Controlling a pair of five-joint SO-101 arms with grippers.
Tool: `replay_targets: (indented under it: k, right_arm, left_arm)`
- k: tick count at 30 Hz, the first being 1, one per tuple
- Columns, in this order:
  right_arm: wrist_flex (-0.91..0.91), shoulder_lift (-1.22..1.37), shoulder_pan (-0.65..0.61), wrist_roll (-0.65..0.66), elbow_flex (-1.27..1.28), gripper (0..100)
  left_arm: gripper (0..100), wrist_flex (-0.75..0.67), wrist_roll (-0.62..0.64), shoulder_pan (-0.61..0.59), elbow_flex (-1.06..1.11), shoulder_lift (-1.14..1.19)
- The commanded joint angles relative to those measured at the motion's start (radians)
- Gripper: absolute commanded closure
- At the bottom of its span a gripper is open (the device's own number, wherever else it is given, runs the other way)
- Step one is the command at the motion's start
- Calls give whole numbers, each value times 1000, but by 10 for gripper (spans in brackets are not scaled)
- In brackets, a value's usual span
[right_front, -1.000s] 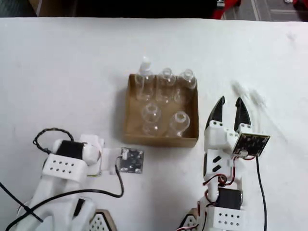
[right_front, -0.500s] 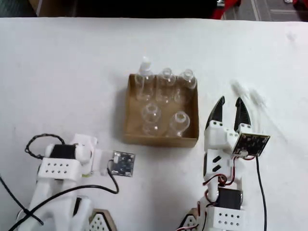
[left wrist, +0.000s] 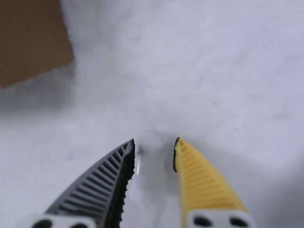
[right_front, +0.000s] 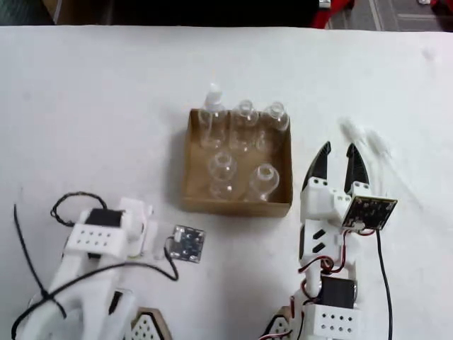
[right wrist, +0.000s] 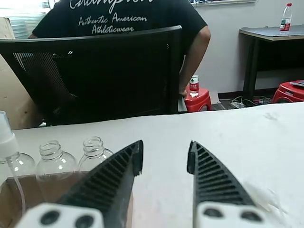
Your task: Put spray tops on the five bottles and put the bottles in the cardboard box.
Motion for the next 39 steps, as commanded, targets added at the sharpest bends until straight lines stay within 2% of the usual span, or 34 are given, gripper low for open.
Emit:
replay_targets:
  k: [1,5,14,18,22,26,28,32,35,37,39]
  right_arm:
    - [4,1,-2,9,8,865]
    - [4,1,-2,9,8,865]
    - [4,1,-2,9,8,865]
    - [4,1,-2,9,8,865]
    - [4,1,-2,9,8,865]
    - [4,1,-2,9,8,865]
    - [4,1,-2,9,8,865]
    - [4,1,-2,9,8,865]
    - [4,1,-2,9,8,865]
    - [4,1,-2,9,8,865]
    - [4,1,-2,9,8,865]
  left_arm:
    - [875,-25,-5,-38,-109,166]
    - [875,-20,-5,-38,-155,254]
    - [882,-28,-5,-36,-163,265]
    - [974,-26,-5,-30,-167,257]
    - [974,-20,29,-12,-169,255]
    - [979,3,169,12,-236,255]
    - [979,78,313,33,-318,255]
    - [979,264,712,82,-526,255]
    - [979,348,964,104,-658,255]
    - [979,402,1068,116,-721,255]
    - [979,448,1115,136,-772,255]
